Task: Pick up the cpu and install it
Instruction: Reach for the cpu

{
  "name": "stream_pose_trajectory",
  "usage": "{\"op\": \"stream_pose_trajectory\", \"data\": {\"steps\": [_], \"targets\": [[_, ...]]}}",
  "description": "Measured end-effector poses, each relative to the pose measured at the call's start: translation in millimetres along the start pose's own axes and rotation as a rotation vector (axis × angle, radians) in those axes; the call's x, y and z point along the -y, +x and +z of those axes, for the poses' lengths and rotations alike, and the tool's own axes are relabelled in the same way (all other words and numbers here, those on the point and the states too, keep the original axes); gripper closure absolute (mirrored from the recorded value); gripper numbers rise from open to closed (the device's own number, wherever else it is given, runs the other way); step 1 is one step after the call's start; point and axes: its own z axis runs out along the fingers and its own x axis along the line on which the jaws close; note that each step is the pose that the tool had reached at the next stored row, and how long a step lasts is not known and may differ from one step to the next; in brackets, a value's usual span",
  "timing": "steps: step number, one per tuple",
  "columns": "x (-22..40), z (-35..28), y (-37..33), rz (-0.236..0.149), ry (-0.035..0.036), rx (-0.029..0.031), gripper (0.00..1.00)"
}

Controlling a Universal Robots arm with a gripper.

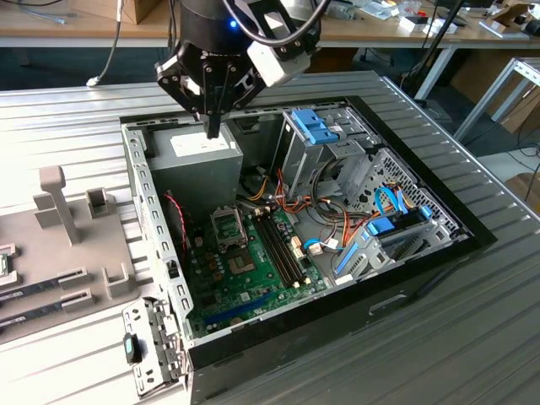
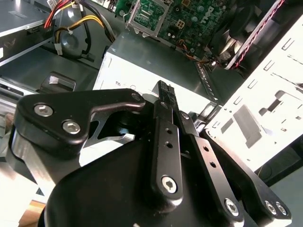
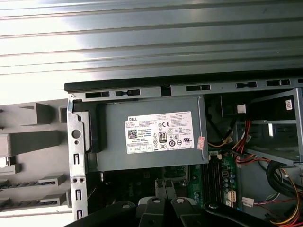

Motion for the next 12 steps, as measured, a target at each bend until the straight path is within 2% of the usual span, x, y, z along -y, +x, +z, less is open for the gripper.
{"op": "stream_pose_trajectory", "data": {"steps": [12], "targets": [[0.4, -0.1, 5.5, 0.000, -0.0001, 0.0001, 0.89]]}}
